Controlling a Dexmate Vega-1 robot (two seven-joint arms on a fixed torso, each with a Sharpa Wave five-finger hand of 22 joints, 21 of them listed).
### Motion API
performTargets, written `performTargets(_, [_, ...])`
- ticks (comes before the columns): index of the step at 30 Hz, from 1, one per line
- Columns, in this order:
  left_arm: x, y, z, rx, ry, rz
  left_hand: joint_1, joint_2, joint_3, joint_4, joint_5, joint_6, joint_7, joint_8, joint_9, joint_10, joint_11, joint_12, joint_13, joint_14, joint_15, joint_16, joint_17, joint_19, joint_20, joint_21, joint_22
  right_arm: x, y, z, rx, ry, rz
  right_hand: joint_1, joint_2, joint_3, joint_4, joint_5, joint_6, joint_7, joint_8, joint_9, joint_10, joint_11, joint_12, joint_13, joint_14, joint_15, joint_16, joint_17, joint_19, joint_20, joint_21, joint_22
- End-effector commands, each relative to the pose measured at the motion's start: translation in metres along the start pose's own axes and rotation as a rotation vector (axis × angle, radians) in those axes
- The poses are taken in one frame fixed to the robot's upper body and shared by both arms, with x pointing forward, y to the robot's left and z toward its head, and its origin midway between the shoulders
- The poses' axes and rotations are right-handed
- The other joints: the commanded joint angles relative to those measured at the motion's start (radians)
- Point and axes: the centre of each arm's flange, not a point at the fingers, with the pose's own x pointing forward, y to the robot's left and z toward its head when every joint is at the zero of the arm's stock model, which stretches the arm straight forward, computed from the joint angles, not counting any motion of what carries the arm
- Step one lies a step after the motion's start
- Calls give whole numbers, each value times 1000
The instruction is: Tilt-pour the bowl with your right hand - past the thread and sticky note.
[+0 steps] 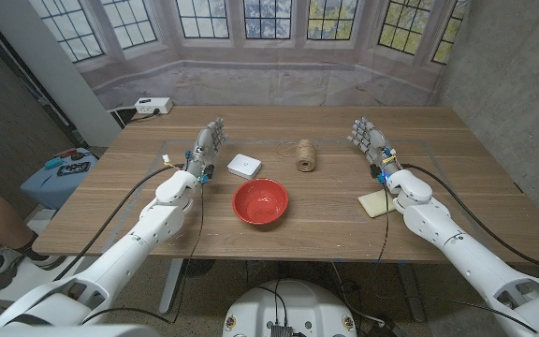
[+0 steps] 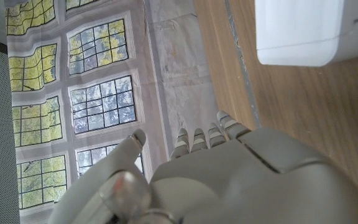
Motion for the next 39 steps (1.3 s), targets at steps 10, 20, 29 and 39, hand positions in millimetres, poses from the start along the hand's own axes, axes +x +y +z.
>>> performTargets(10, [-1, -24, -5, -29, 18, -23, 11, -1, 11, -8, 5, 10, 1, 3, 5, 10, 3, 6, 3, 7, 9, 1, 2, 12, -1, 6, 4, -18, -3, -6, -5, 35, -10, 17, -1, 14, -13, 5, 21, 3, 8, 3, 16, -4, 3, 6, 14, -44, 5, -6, 13, -59, -2, 1])
performTargets(20, [-12, -21, -4, -24, 26, -12, 13, -2, 14, -13, 4, 13, 2, 2, 5, 12, 2, 4, 3, 8, 11, -2, 1, 13, 0, 5, 4, -25, 1, -1, -46, 40, -15, 29, -3, 22, -28, 4, 24, 7, 6, 3, 15, -2, 1, 6, 13, -39, 2, -13, 13, -55, -8, 2])
performTargets(29, [-12, -19, -3, -16, 25, -21, 13, -3, 16, -17, 4, 16, 2, 1, 5, 13, 3, 3, 4, 10, 13, -3, 1, 13, 0, 4, 4, -31, 8, 8, -89, 38, -20, 47, -7, 29, -51, 1, 27, 14, 5, 4, 17, 5, 0, 7, 12, -37, 1, -20, 15, -50, -12, 2])
performTargets(39, [-10, -17, 0, -4, 19, -35, 14, -3, 19, -21, 3, 18, 1, -1, 5, 16, 6, 2, 4, 10, 15, -5, 1, 13, 1, 2, 4, -42, 17, 17, -126, 37, -26, 68, -14, 34, -80, -4, 39, 19, 6, 4, 27, 10, 2, 8, 22, -32, 5, -26, 25, -48, -15, 2])
